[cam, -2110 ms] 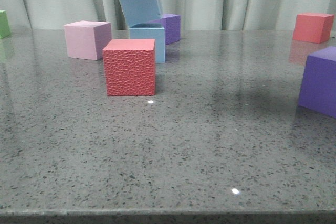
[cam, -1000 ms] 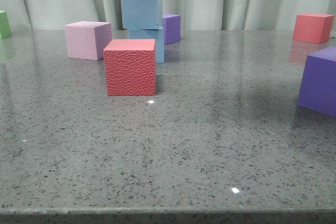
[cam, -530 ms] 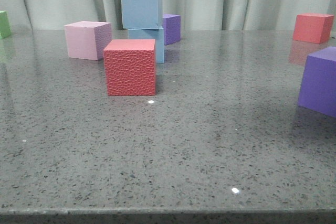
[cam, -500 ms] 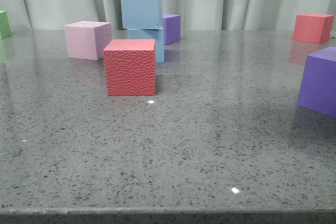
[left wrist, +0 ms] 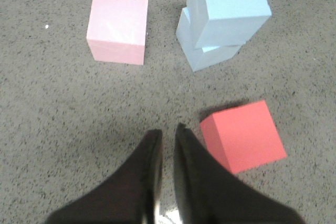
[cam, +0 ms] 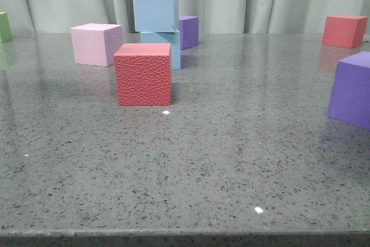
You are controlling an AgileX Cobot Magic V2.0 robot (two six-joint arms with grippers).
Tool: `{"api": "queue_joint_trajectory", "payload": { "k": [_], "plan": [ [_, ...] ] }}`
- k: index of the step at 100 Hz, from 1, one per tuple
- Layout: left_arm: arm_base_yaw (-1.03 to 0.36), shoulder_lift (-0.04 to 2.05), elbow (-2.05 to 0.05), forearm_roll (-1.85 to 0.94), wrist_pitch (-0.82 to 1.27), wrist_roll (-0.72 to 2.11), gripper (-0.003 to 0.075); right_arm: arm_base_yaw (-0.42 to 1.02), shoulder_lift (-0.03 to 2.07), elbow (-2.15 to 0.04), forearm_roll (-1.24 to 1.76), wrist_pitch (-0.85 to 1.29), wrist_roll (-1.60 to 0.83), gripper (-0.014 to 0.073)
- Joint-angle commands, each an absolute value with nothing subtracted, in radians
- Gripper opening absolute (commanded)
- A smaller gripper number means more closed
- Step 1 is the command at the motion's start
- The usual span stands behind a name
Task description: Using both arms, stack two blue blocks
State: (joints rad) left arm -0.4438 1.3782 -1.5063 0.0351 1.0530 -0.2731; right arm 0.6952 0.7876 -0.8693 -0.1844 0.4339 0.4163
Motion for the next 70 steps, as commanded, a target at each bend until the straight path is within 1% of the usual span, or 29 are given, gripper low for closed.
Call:
{"api": "queue_joint_trajectory", "payload": {
  "k": [1, 11, 12, 18, 27, 34, 48, 70],
  "plan": [
    [-0.453, 1.269, -1.435, 0.040, 0.944, -0.274, -0.0018, 0.690, 0.766, -0.885, -0.218, 0.383, 0.417, 0.0290],
    [-0.453, 1.189, -1.333, 0.040, 0.882, -0.274, -0.0018, 0.690, 0.743, -0.867, -0.226, 0.392, 0.417, 0.0150],
    [-0.453, 1.177, -1.318, 0.040, 0.878, -0.274, -0.0018, 0.690, 0.743, -0.867, -0.226, 0.392, 0.417, 0.0150],
    [-0.453, 1.128, -1.257, 0.048, 0.839, -0.274, -0.0018, 0.690, 0.726, -0.855, -0.227, 0.395, 0.417, 0.0071],
    [-0.453, 1.049, -1.160, 0.072, 0.794, -0.274, -0.0019, 0.690, 0.699, -0.837, -0.234, 0.385, 0.417, -0.0010],
    [-0.451, 0.990, -1.082, 0.103, 0.767, -0.276, -0.0019, 0.690, 0.673, -0.819, -0.251, 0.377, 0.417, -0.0054],
    [-0.449, 0.861, -0.919, 0.114, 0.681, -0.283, -0.0018, 0.690, 0.611, -0.759, -0.292, 0.374, 0.417, -0.0095],
    [-0.449, 0.659, -0.707, 0.120, 0.534, -0.283, -0.0018, 0.690, 0.484, -0.639, -0.308, 0.374, 0.417, -0.0096]
  ]
}}
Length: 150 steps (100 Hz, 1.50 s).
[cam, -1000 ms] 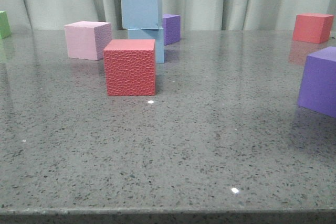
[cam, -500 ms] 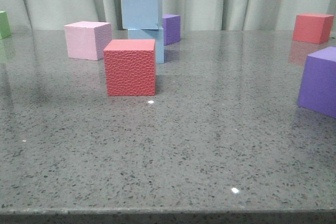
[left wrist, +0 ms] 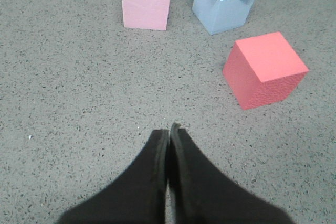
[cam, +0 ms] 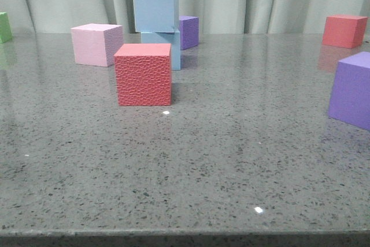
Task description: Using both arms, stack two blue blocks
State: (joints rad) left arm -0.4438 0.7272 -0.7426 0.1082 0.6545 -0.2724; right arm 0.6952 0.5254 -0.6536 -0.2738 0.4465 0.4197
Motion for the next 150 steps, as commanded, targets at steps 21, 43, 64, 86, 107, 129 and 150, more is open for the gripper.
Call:
{"api": "queue_joint_trajectory", "payload": {
  "k": [21, 43, 64, 86, 107, 129, 150],
  "plan": [
    [-0.449, 0.493, -0.556, 0.124, 0.513, -0.283, -0.0018, 0.690, 0.365, -0.536, -0.326, 0.372, 0.417, -0.0096],
    [-0.449, 0.381, -0.500, 0.126, 0.561, -0.283, -0.0019, 0.690, 0.321, -0.510, -0.326, 0.376, 0.417, -0.0096],
    [-0.449, 0.378, -0.498, 0.126, 0.572, -0.283, -0.0019, 0.690, 0.321, -0.510, -0.326, 0.384, 0.417, -0.0096],
    [-0.449, 0.378, -0.498, 0.126, 0.572, -0.283, -0.0019, 0.690, 0.321, -0.510, -0.326, 0.384, 0.417, -0.0096],
    [-0.449, 0.378, -0.495, 0.126, 0.572, -0.283, -0.0018, 0.690, 0.321, -0.510, -0.326, 0.384, 0.417, -0.0096],
    [-0.403, 0.326, -0.451, 0.125, 0.471, -0.286, -0.0018, 0.690, 0.321, -0.510, -0.326, 0.384, 0.417, -0.0096],
    [-0.258, 0.227, -0.299, 0.082, 0.225, -0.147, -0.0019, 0.690, 0.321, -0.510, -0.326, 0.384, 0.417, -0.0096]
  ]
}}
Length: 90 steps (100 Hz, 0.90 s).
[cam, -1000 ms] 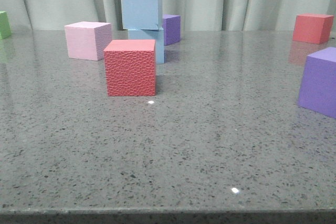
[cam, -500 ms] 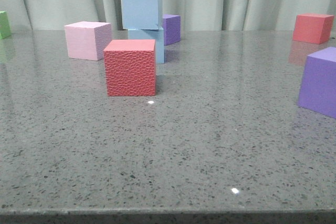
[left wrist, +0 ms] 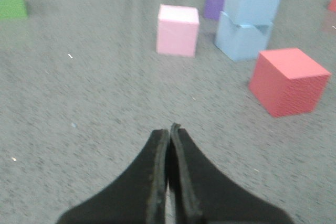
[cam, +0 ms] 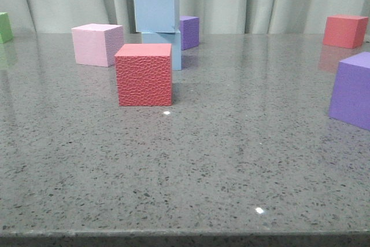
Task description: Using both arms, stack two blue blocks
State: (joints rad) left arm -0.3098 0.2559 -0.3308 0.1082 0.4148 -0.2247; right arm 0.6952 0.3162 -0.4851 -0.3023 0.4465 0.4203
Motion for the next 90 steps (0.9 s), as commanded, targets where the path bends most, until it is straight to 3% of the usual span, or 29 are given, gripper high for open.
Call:
{"api": "queue_joint_trajectory", "payload": {
  "k": [1, 15, 41, 90],
  "plan": [
    [-0.253, 0.222, -0.299, 0.082, 0.217, -0.142, -0.0019, 0.690, 0.321, -0.510, -0.326, 0.384, 0.417, -0.0096],
    [-0.144, 0.129, -0.189, 0.082, 0.088, -0.124, -0.0019, 0.690, 0.321, -0.510, -0.326, 0.384, 0.417, -0.0096],
    [-0.005, -0.022, -0.044, 0.069, 0.073, -0.080, -0.0019, 0.690, 0.321, -0.510, -0.326, 0.384, 0.417, -0.0096],
    [0.041, -0.039, 0.008, 0.016, 0.077, -0.014, -0.0019, 0.690, 0.321, -0.510, -0.326, 0.386, 0.417, -0.0096]
  ]
}}
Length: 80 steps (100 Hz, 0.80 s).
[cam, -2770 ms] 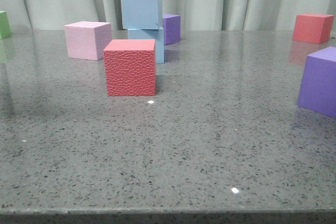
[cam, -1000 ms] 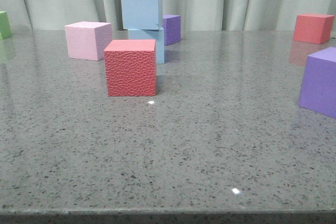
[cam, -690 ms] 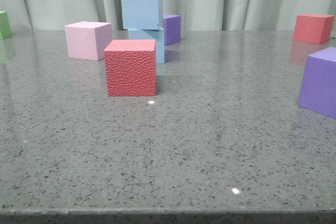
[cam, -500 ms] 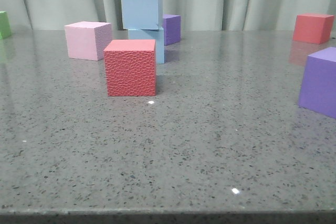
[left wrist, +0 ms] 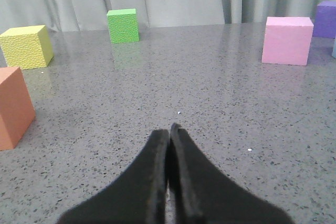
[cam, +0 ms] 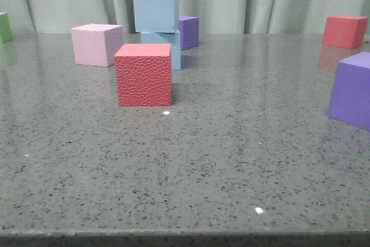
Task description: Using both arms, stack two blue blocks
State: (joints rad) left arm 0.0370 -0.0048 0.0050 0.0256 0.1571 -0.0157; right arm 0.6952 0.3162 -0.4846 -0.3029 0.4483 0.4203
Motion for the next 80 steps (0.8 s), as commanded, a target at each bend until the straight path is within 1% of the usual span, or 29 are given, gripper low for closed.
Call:
{"api": "queue_joint_trajectory", "payload": {
  "k": [1, 80],
  "plan": [
    [0.041, -0.039, 0.008, 0.016, 0.077, -0.014, -0.0019, 0.690, 0.321, -0.510, -0.326, 0.386, 0.417, -0.0096],
    [0.041, -0.039, 0.008, 0.016, 0.077, -0.014, -0.0019, 0.690, 0.322, -0.510, -0.346, 0.391, 0.416, -0.0096]
  ]
}}
